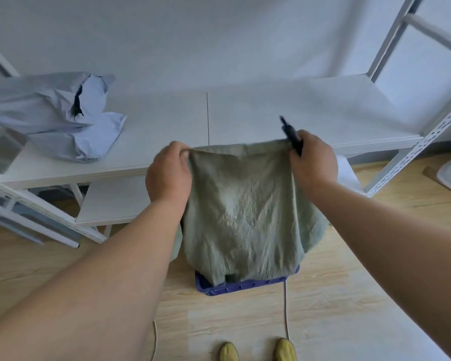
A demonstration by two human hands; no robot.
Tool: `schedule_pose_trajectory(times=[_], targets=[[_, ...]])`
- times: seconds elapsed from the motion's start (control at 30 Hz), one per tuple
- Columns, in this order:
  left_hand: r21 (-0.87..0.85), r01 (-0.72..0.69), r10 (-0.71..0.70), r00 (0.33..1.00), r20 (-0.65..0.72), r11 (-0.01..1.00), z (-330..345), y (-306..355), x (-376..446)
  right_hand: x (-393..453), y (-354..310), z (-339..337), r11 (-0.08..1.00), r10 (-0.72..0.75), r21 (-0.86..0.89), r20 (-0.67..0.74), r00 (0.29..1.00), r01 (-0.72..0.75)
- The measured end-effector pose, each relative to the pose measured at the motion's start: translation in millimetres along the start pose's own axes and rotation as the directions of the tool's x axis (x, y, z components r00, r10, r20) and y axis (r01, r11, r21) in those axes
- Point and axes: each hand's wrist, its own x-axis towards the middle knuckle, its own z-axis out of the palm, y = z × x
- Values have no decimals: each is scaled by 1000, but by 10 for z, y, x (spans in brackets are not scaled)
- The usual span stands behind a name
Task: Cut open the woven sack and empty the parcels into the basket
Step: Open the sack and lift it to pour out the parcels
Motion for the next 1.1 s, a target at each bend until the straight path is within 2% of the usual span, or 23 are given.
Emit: schedule_pose_trajectory(times=[0.03, 0.07, 0.13, 0.23, 0.27, 0.33, 0.37, 0.43, 0.47, 0.53, 0.6, 0.63, 0.7, 0.77, 0.8, 0.87, 0.93, 1.0, 1.1], targets=[[-25, 2, -3, 999, -47, 1000, -16, -4, 19, 19, 10, 7, 999, 8, 37, -50, 999, -7], [-11, 9, -9, 1000, -29, 1000, -26, -5, 25, 26, 16, 11, 999, 13, 30, -40, 999, -12], [45, -2, 1, 999, 40, 999, -20, -18, 25, 27, 9, 17, 999, 19, -35, 50, 999, -18], [-15, -10, 9, 997, -77, 1000, -39, -12, 40, 46, -28, 1, 997, 39, 65, -68, 997, -35], [-3, 9, -9, 999, -52, 1000, -25, -12, 44, 47, -47, -5, 997, 35, 65, -52, 998, -32], [32, 71, -72, 997, 10, 997, 8, -27, 43, 43, -67, 1, 999, 32, -18, 75, 997, -31], [5, 104, -104, 994, -18, 995, 8, -31, 42, 42, -56, 8, 999, 39, -24, 87, 995, -37], [-59, 113, -118, 989, -90, 992, -8, 3, 38, 37, -66, -13, 998, 46, 41, 15, 999, -47], [-27, 78, -80, 994, -69, 997, -3, 46, 19, 25, -81, -20, 997, 35, 74, 13, 999, -36], [107, -103, 97, 993, 66, 989, 50, 212, -36, -8, -148, -19, 991, -13, 131, 102, 995, -1], [134, -306, 268, 932, 242, 942, 164, 489, -116, -52, -200, 5, 982, -59, 187, 176, 983, 25], [111, -363, 316, 899, 304, 925, 229, 630, -148, -78, -214, 18, 976, -68, 217, 182, 981, 27], [7, -343, 321, 887, 331, 939, 316, 835, -169, -114, -187, 14, 947, -62, 321, 161, 985, 7], [-93, -282, 296, 919, 262, 955, 386, 884, -164, -109, -67, -28, 917, -55, 398, 177, 983, -21], [-126, -271, 293, 931, 216, 954, 401, 874, -171, -93, 19, -61, 935, -66, 355, 220, 973, -17], [-145, -272, 291, 947, 138, 951, 408, 808, -198, -55, 208, -116, 992, -97, 113, 325, 941, 63], [-117, -281, 292, 952, 91, 952, 404, 731, -226, -47, 375, -151, 993, -85, -46, 383, 920, 111], [-90, -282, 289, 955, 65, 955, 403, 693, -239, -52, 504, -173, 989, -56, -106, 400, 915, 107], [-32, -292, 294, 955, 40, 956, 402, 735, -222, -32, 625, -252, 991, -39, -107, 384, 923, 86]])
